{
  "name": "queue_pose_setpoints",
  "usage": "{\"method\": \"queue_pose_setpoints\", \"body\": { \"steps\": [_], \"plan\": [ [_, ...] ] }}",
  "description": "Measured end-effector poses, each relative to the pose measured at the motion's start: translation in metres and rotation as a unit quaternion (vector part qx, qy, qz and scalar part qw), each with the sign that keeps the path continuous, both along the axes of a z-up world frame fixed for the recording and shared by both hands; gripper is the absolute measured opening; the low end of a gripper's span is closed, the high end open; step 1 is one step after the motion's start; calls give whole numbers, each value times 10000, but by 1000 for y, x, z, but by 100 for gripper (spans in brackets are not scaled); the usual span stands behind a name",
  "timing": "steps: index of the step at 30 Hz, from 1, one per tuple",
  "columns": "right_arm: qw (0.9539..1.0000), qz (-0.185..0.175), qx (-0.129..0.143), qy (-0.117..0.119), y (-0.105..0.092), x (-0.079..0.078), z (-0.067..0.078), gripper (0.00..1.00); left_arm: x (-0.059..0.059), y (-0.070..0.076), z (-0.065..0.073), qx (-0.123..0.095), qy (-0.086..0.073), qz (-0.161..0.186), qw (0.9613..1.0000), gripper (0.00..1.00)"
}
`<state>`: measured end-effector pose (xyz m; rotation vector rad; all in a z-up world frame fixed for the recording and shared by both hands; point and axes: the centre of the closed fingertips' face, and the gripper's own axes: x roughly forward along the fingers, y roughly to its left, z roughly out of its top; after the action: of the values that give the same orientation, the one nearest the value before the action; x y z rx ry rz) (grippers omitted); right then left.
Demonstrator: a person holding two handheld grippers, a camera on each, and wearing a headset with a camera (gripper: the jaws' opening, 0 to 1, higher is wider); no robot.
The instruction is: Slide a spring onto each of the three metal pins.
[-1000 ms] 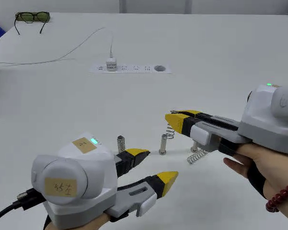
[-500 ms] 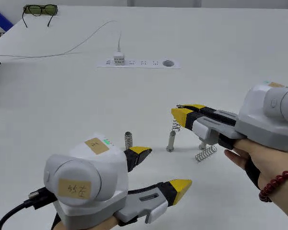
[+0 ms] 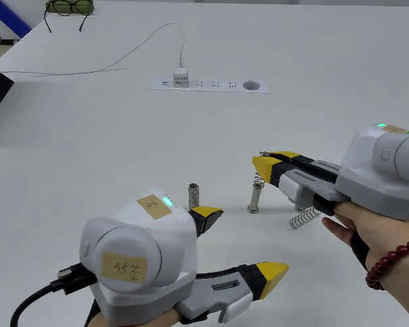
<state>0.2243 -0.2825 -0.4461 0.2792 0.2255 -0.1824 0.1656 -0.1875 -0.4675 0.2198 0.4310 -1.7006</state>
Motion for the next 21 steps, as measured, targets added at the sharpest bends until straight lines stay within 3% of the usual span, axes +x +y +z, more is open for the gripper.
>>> {"method": "queue_pose_setpoints", "body": {
  "steps": [12, 21],
  "plan": [
    [10000, -34, -1, -2, -4, 2, 0, 11, -1, 1, -1, 22, 21, -14, 10000, 64],
    [9992, 77, -351, 162, -1, 0, -6, 12, -2, 1, -1, 24, 22, -29, 10000, 64]
  ]
}}
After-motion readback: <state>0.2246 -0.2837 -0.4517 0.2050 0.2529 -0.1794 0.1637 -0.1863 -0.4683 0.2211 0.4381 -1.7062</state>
